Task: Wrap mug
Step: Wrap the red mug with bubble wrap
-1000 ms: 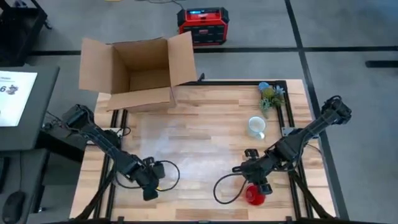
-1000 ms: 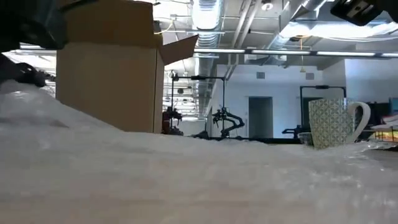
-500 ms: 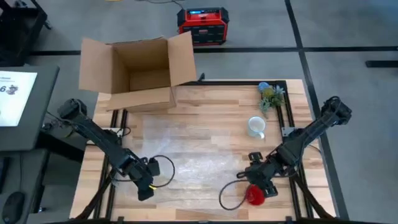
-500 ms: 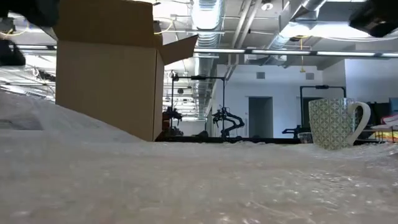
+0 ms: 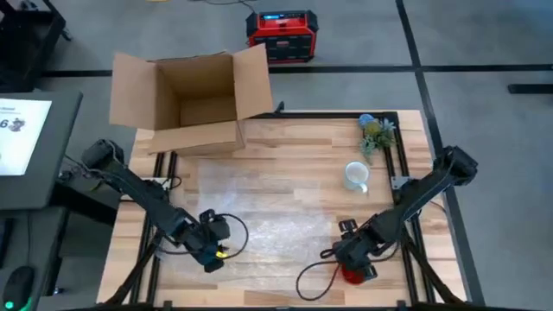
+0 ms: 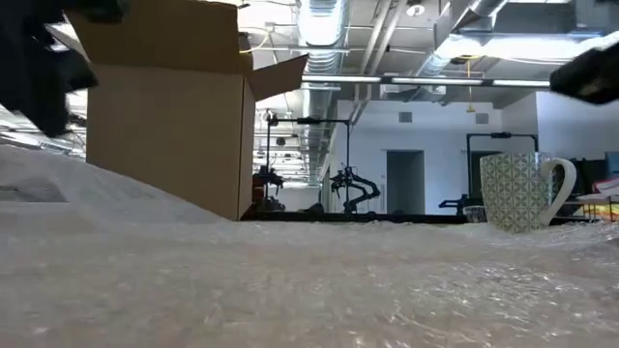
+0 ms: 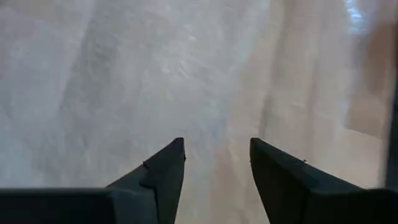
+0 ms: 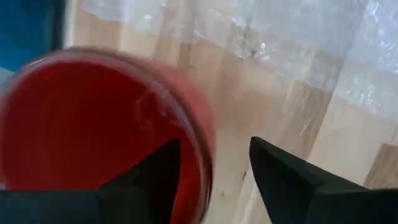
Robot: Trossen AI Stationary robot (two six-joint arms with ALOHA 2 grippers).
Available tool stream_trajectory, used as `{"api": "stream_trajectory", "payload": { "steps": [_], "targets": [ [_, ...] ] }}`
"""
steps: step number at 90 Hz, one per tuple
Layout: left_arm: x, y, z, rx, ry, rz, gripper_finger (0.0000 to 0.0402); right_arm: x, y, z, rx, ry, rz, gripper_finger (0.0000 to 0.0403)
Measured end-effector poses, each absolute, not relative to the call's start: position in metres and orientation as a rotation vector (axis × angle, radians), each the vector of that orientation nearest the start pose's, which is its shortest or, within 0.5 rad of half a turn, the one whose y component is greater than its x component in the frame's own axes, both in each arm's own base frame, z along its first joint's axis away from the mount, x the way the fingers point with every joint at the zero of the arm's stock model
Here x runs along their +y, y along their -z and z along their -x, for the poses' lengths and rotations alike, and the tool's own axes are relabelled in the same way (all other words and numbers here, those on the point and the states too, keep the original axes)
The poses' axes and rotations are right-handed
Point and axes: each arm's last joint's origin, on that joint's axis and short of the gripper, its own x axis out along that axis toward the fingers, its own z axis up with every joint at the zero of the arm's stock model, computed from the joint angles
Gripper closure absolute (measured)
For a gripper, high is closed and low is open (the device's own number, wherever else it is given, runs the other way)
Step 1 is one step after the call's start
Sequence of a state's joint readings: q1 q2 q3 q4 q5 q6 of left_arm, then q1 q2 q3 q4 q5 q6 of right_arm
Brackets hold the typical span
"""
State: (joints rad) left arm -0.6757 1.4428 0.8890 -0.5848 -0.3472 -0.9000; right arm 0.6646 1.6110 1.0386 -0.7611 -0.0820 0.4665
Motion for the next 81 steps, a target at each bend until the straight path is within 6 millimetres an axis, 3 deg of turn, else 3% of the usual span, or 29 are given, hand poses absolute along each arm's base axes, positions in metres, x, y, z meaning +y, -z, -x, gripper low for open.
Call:
{"api": "stream_trajectory", "payload": {
  "steps": [9,21,47,67,81],
  "targets": [
    [-0.158,-0.199,-0.224,0.941,-0.176,0.231,0.024,0.182,-0.184,-0.231,1.436,-0.267,-0.012,0.0299],
    [-0.148,-0.2,-0.238,0.87,-0.223,0.231,0.024,0.182,-0.195,-0.233,1.451,-0.22,-0.007,0.0387],
    [-0.094,-0.198,-0.268,0.881,-0.3,0.176,0.024,0.182,-0.25,-0.239,1.327,-0.122,0.026,0.0397],
    [-0.057,-0.163,-0.302,0.942,-0.281,0.093,0.024,0.184,-0.254,-0.24,1.312,-0.141,0.01,0.0397],
    [-0.031,-0.141,-0.335,0.871,-0.325,0.016,0.024,0.184,-0.254,-0.24,1.309,-0.143,0.009,0.0397]
  ]
}}
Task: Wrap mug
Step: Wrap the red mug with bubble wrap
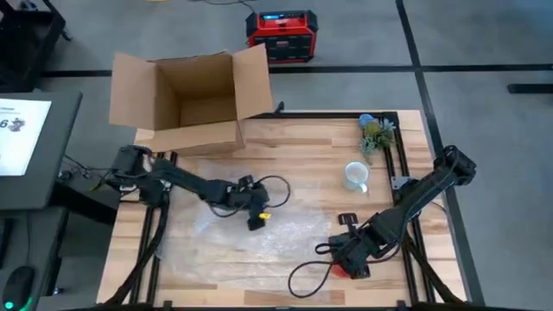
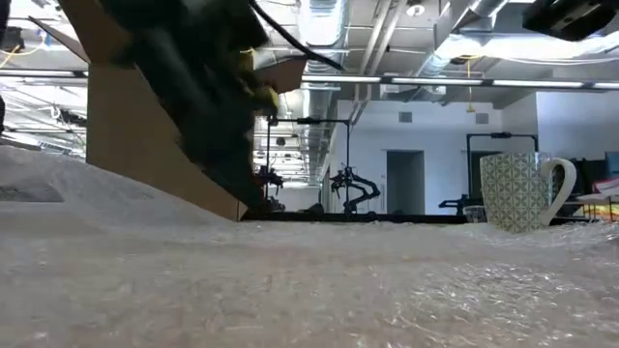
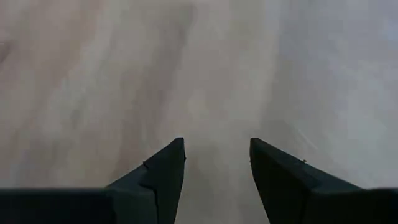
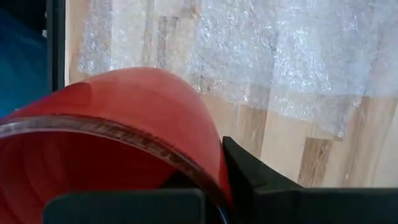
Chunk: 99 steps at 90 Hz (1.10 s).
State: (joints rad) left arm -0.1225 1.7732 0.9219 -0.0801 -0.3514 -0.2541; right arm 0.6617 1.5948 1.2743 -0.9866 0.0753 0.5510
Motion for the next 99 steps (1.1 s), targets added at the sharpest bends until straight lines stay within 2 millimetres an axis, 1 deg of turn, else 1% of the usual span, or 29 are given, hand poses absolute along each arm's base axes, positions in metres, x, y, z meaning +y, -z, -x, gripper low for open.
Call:
{"api": "stream_trajectory", "payload": {
  "steps": [8,15,20,24,28,32,39,46,51,59,65,72,78,89,94,99],
  "targets": [
    [-0.015,-0.141,-0.355,0.828,-0.402,-0.09,0.024,0.184,-0.254,-0.24,1.31,-0.142,0.009,0.0397],
    [-0.001,-0.147,-0.373,0.81,-0.494,-0.217,0.024,0.184,-0.254,-0.241,1.307,-0.144,0.007,0.0396],
    [0.007,-0.156,-0.386,0.797,-0.535,-0.281,0.024,0.184,-0.254,-0.241,1.307,-0.142,0.004,0.0396],
    [0.01,-0.167,-0.393,0.785,-0.539,-0.293,0.024,0.185,-0.254,-0.241,1.307,-0.137,-0.004,0.0395],
    [0.009,-0.179,-0.4,0.771,-0.518,-0.278,0.024,0.185,-0.254,-0.24,1.311,-0.127,-0.015,0.0395],
    [0.004,-0.189,-0.404,0.775,-0.449,-0.245,0.024,0.186,-0.254,-0.239,1.311,-0.123,-0.024,0.0395],
    [-0.007,-0.196,-0.404,0.852,-0.278,-0.153,0.0243,0.189,-0.254,-0.237,1.311,-0.127,-0.024,0.0395],
    [-0.013,-0.193,-0.401,0.908,-0.119,-0.016,0.0252,0.191,-0.254,-0.235,1.311,-0.135,-0.018,0.0395],
    [-0.013,-0.181,-0.399,0.949,-0.075,0.027,0.0264,0.193,-0.254,-0.234,1.309,-0.142,-0.016,0.0394],
    [-0.007,-0.156,-0.397,1.024,-0.094,0.031,0.0286,0.194,-0.254,-0.234,1.306,-0.145,-0.015,0.0394],
    [0.0,-0.139,-0.401,1.047,-0.114,0.038,0.0304,0.194,-0.254,-0.234,1.301,-0.146,-0.018,0.0394],
    [0.012,-0.128,-0.411,0.996,-0.129,0.027,0.0325,0.194,-0.254,-0.235,1.3,-0.146,-0.017,0.0394],
    [0.023,-0.121,-0.418,0.939,-0.169,-0.031,0.0343,0.193,-0.254,-0.235,1.299,-0.143,-0.02,0.0394],
    [0.04,-0.128,-0.428,0.869,-0.391,-0.171,0.0378,0.193,-0.255,-0.236,1.292,-0.143,-0.028,0.0394],
    [0.043,-0.142,-0.431,0.833,-0.454,-0.231,0.0392,0.194,-0.255,-0.237,1.288,-0.146,-0.031,0.0394],
    [0.04,-0.164,-0.435,0.778,-0.468,-0.267,0.0398,0.194,-0.255,-0.236,1.291,-0.144,-0.029,0.0394]
  ]
}}
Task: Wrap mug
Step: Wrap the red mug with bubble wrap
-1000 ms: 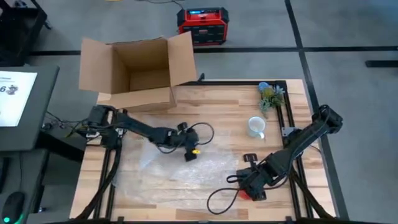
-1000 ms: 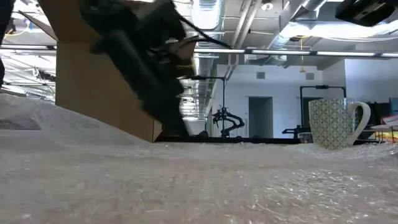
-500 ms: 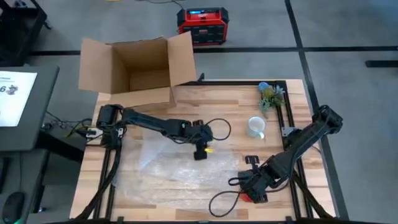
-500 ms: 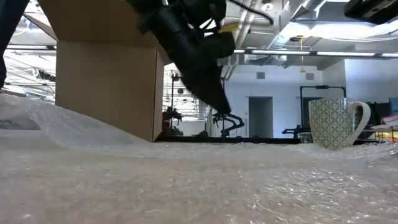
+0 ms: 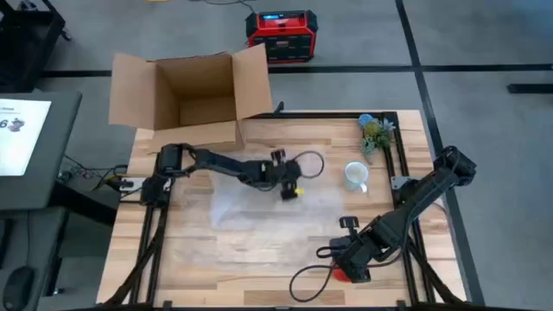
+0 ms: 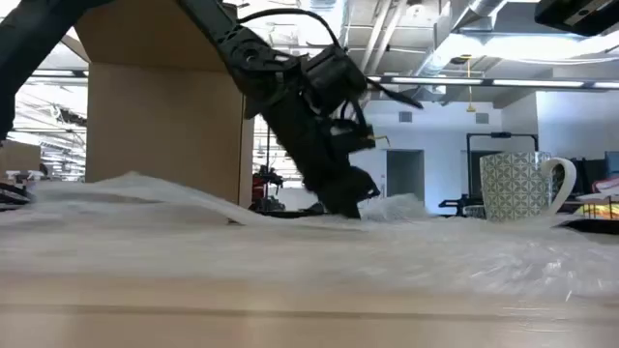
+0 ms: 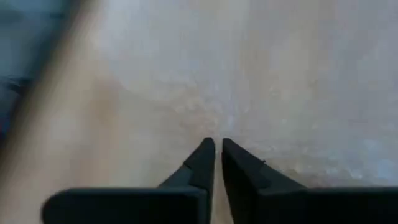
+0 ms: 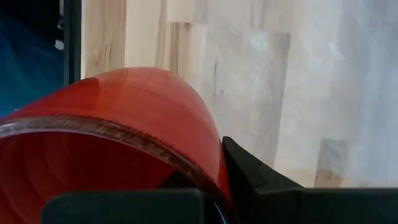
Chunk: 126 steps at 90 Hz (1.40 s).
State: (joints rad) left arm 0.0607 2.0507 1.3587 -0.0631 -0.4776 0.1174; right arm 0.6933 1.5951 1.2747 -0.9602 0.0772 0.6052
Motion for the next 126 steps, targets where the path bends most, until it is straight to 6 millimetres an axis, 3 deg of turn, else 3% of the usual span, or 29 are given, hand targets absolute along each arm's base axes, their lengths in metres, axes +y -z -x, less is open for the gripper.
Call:
{"api": "stream_trajectory", "payload": {
  "steps": [8,27,39,51,63,86,109,115,126],
  "targets": [
    [0.023,-0.193,-0.434,0.74,-0.413,-0.278,0.0394,0.194,-0.255,-0.237,1.289,-0.144,-0.029,0.0394],
    [-0.028,-0.209,-0.412,0.869,-0.132,-0.16,0.0382,0.188,-0.253,-0.24,1.276,-0.099,-0.044,0.0394],
    [-0.061,-0.196,-0.396,1.028,0.021,-0.113,0.0382,0.178,-0.242,-0.246,1.278,-0.066,-0.063,0.0394],
    [-0.074,-0.183,-0.391,1.034,0.058,-0.116,0.0382,0.173,-0.231,-0.253,1.273,-0.131,-0.095,0.0394],
    [-0.067,-0.166,-0.393,1.035,0.014,-0.115,0.0382,0.169,-0.22,-0.258,1.294,-0.13,-0.11,0.0394],
    [-0.023,-0.165,-0.406,0.865,-0.119,-0.132,0.0382,0.173,-0.187,-0.265,1.437,-0.142,-0.125,0.0394],
    [0.025,-0.163,-0.413,0.82,-0.202,-0.137,0.0382,0.187,-0.184,-0.257,1.498,-0.171,-0.199,0.0394],
    [0.029,-0.171,-0.412,0.816,-0.162,-0.078,0.0382,0.19,-0.186,-0.254,1.5,-0.169,-0.212,0.0394],
    [0.022,-0.185,-0.41,0.803,0.073,0.077,0.0389,0.191,-0.187,-0.251,1.507,-0.167,-0.212,0.0394]
  ]
}}
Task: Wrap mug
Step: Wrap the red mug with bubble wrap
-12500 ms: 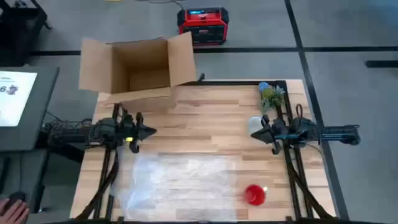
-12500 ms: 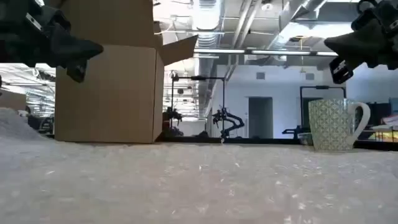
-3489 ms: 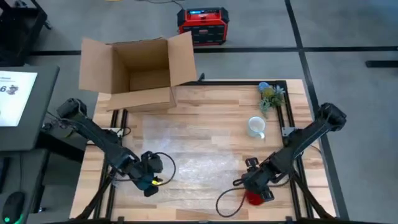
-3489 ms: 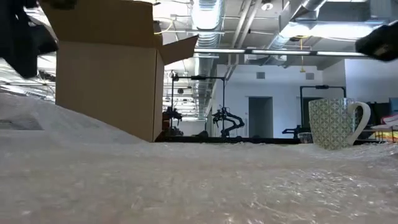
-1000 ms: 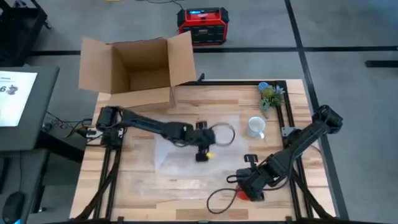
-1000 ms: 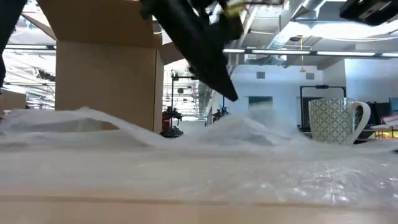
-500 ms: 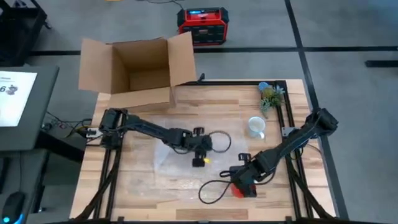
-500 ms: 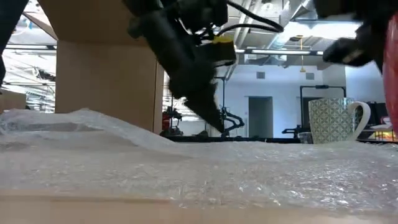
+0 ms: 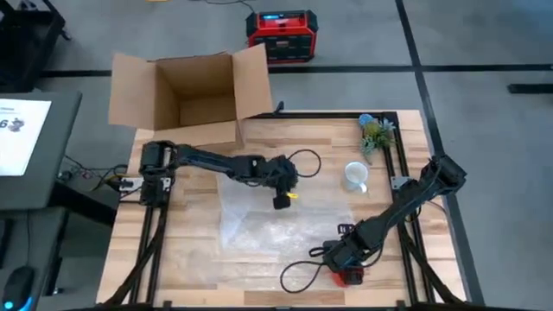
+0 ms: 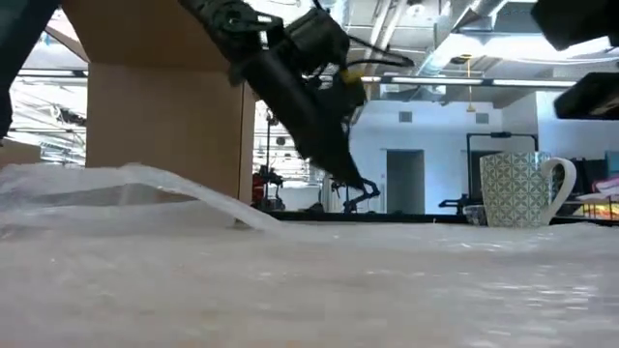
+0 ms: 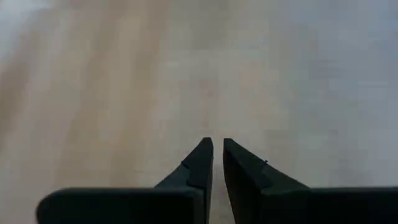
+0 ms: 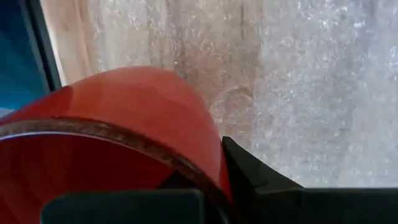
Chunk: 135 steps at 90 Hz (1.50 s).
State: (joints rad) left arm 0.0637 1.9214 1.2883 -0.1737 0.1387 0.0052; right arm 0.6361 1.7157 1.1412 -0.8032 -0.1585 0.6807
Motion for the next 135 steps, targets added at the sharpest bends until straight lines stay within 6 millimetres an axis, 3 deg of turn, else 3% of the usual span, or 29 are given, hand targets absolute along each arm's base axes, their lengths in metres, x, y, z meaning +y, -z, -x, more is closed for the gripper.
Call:
{"api": "stream_trajectory", "payload": {
  "steps": [7,21,33,60,78,85,94,109,117,123,135],
  "targets": [
    [0.019,-0.175,-0.406,0.883,0.134,0.143,0.0398,0.191,-0.187,-0.251,1.51,-0.17,-0.216,0.0394],
    [0.025,-0.131,-0.41,0.998,0.131,0.17,0.04,0.19,-0.187,-0.251,1.511,-0.163,-0.227,0.0394],
    [0.04,-0.117,-0.419,0.986,0.066,0.142,0.0401,0.191,-0.187,-0.251,1.529,-0.167,-0.264,0.0395],
    [0.093,-0.133,-0.435,0.897,-0.306,-0.167,0.0401,0.203,-0.186,-0.244,1.581,-0.184,-0.334,0.0395],
    [0.117,-0.155,-0.436,0.853,-0.382,-0.194,0.0401,0.21,-0.187,-0.239,1.585,-0.203,-0.339,0.0395],
    [0.108,-0.178,-0.438,0.814,-0.369,-0.208,0.0401,0.209,-0.192,-0.238,1.576,-0.207,-0.345,0.0395],
    [0.081,-0.21,-0.435,0.812,-0.301,-0.231,0.0401,0.206,-0.205,-0.238,1.559,-0.206,-0.338,0.0395],
    [0.033,-0.232,-0.409,0.977,-0.04,-0.139,0.0401,0.2,-0.224,-0.238,1.469,-0.194,-0.318,0.0395],
    [0.014,-0.226,-0.399,1.083,0.103,-0.062,0.0402,0.194,-0.224,-0.244,1.447,-0.178,-0.301,0.0395],
    [0.006,-0.208,-0.394,1.173,0.158,-0.05,0.0402,0.188,-0.22,-0.252,1.434,-0.16,-0.311,0.0395],
    [0.004,-0.173,-0.4,1.178,0.161,-0.053,0.0402,0.178,-0.204,-0.268,1.448,-0.135,-0.286,0.0395]
  ]
}}
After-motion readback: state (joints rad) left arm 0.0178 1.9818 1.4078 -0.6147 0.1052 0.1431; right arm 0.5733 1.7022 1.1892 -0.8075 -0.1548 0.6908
